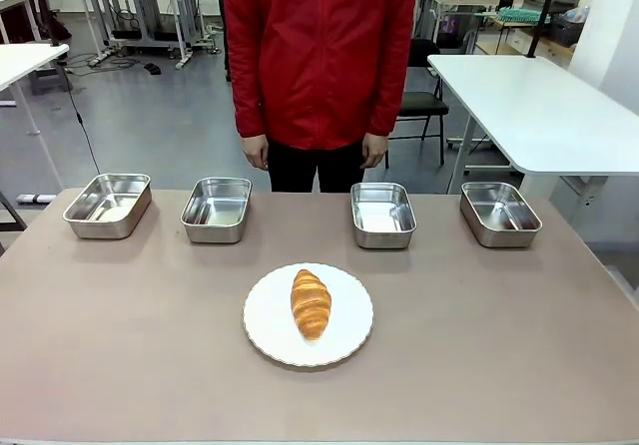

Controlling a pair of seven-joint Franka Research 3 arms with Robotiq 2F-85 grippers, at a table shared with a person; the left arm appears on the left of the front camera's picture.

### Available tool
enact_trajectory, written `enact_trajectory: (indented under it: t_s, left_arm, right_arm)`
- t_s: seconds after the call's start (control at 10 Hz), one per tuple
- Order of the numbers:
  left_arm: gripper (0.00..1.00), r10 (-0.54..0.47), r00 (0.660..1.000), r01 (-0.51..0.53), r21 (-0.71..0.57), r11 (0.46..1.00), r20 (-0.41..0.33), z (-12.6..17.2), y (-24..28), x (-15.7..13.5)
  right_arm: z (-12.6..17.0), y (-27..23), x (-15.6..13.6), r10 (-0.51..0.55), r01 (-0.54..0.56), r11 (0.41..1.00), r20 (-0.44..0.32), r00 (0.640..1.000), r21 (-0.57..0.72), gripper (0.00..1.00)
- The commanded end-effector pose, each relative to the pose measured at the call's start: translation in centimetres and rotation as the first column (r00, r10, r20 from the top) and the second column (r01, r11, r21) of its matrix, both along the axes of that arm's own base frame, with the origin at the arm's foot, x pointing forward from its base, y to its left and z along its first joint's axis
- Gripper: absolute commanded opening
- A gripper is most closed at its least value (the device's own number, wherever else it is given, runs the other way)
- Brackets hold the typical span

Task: Place the bread in the container.
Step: Place the Butter Roll into the Airtight Container indicated by the human.

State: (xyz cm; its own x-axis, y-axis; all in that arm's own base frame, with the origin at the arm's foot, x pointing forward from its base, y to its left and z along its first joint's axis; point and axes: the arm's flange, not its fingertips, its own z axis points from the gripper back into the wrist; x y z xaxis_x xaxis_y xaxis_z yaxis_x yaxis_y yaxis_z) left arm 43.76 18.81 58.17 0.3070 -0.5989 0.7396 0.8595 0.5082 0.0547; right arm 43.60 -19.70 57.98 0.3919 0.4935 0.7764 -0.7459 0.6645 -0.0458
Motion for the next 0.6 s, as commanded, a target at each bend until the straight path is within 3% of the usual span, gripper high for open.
enact_trajectory:
  t_s: [0.0,0.2,0.5]
  left_arm:
    - [1.0,-0.051,0.997,0.052,-0.029,0.998,0.061,-0.2,2.0,1.0]
    - [1.0,-0.04,0.993,0.045,-0.042,0.998,0.111,0.3,3.9,0.5]
    - [1.0,-0.029,0.994,0.035,-0.047,0.998,0.108,1.1,4.5,-0.1]
  right_arm:
    - [-1.0,-1.8,1.2,0.037,-0.038,0.998,0.015,0.999,0.043,1.0]
    - [-1.4,-3.1,0.8,0.035,-0.037,0.998,0.031,0.999,0.052,1.0]
    - [-0.7,-3.9,0.2,0.011,-0.016,0.997,0.06,0.998,0.07,1.0]
